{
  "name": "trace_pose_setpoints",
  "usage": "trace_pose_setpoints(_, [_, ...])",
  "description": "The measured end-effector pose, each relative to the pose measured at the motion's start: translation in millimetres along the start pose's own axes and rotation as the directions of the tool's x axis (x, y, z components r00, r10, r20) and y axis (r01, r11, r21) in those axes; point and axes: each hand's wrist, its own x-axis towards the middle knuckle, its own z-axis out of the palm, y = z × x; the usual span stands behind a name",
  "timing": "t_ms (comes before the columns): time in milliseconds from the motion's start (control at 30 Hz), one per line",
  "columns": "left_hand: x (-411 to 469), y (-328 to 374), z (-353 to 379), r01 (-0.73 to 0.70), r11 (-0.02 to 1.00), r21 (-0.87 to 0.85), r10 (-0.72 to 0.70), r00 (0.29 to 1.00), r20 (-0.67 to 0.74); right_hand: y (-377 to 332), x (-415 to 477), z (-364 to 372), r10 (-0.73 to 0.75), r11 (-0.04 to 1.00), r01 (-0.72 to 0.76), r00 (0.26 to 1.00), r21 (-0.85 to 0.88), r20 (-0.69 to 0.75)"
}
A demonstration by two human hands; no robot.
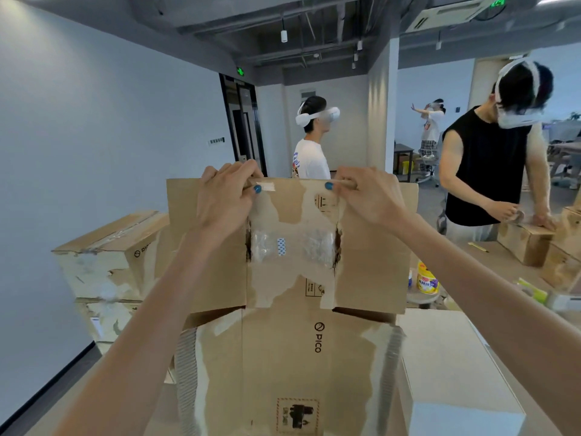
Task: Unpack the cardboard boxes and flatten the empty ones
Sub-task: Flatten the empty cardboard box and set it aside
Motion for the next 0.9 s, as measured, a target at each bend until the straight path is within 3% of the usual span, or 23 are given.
trace_pose_setpoints(133, [-11,3,25,0.056,0.993,-0.108,-0.042,0.991,0.127,17,-11,13,0.084,0.996,-0.087,0.992,0.03,0.097])
trace_pose_setpoints(367, [-32,-4,105,0.176,0.974,-0.139,-0.117,0.927,0.357,65,-35,76,0.16,0.986,-0.163,0.941,-0.015,0.297])
trace_pose_setpoints(633, [-61,-35,233,0.274,0.955,-0.117,-0.151,0.782,0.605,142,-50,207,0.338,0.919,-0.395,0.777,-0.007,0.531])
trace_pose_setpoints(900, [-95,-73,348,0.421,0.89,-0.174,-0.181,0.677,0.713,180,-68,296,0.392,0.915,-0.367,0.709,-0.167,0.586])
